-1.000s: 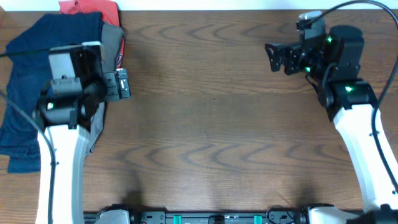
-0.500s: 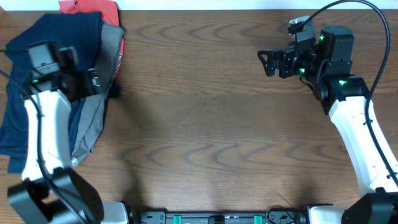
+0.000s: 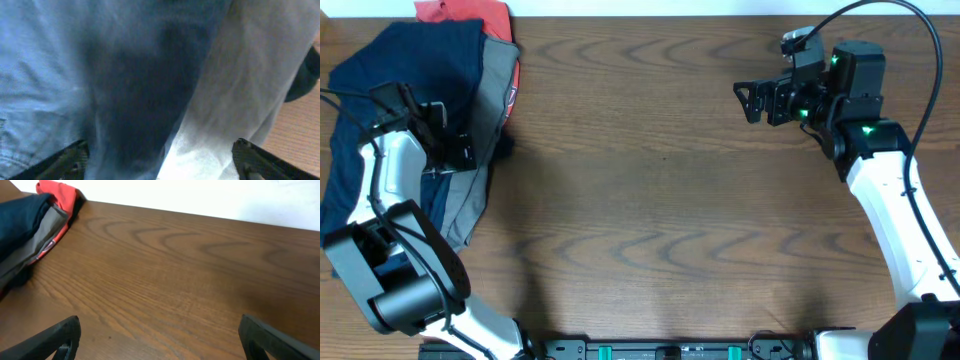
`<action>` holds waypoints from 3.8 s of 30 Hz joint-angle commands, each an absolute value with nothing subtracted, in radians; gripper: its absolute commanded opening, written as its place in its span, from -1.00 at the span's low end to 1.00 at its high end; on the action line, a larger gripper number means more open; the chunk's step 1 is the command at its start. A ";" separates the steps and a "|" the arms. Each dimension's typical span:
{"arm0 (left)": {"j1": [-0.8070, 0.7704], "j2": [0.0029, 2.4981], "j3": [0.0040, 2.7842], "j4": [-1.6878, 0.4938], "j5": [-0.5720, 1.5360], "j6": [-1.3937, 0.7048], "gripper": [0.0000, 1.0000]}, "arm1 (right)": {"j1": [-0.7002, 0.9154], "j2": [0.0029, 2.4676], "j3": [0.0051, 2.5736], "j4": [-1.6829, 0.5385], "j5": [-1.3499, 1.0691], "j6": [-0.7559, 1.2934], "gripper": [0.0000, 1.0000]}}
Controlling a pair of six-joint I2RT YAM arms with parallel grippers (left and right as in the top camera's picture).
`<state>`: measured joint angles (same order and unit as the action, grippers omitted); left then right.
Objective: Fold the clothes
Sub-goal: 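Reach the left gripper to the top navy shorts on the stack and grasp, then pull the navy shorts off the stack toward the table center with left gripper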
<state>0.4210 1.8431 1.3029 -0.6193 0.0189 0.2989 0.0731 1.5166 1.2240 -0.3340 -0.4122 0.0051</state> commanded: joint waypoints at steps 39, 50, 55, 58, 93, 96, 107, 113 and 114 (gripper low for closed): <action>0.433 1.824 1.310 -0.585 -0.095 0.291 -0.88 | 0.061 1.524 1.245 -0.336 -0.419 0.010 0.47; 0.254 1.551 1.310 -0.632 0.016 0.236 -0.88 | 0.061 1.524 1.245 -0.324 -0.419 0.010 0.38; 0.132 1.513 1.310 -0.646 0.068 0.125 -0.88 | 0.053 1.524 1.245 -0.305 -0.419 0.010 0.36; 0.053 1.515 1.310 -0.626 0.190 0.097 -0.88 | 0.046 1.523 1.245 -0.297 -0.420 0.012 0.35; -0.599 1.897 1.309 0.031 0.321 -0.189 -0.33 | -0.234 1.493 1.245 -0.573 -0.513 -0.067 0.42; -0.576 1.888 1.309 0.028 0.322 -0.190 -0.03 | -0.222 1.498 1.245 -0.572 -0.513 -0.089 0.45; -0.434 1.748 1.309 -0.154 0.329 -0.193 0.04 | -0.128 1.642 1.245 -0.545 -0.513 -0.224 0.57; -0.381 1.689 1.309 -0.256 0.329 -0.192 0.04 | -0.057 1.758 1.245 -0.474 -0.513 -0.242 0.56; -0.378 1.686 1.309 -0.271 0.329 -0.187 0.03 | -0.046 1.776 1.245 -0.462 -0.514 -0.241 0.55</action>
<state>-0.3836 1.7004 1.3003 -0.2459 0.3191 -0.1871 -0.0746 1.7473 1.2297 -0.4759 -0.5007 -0.2100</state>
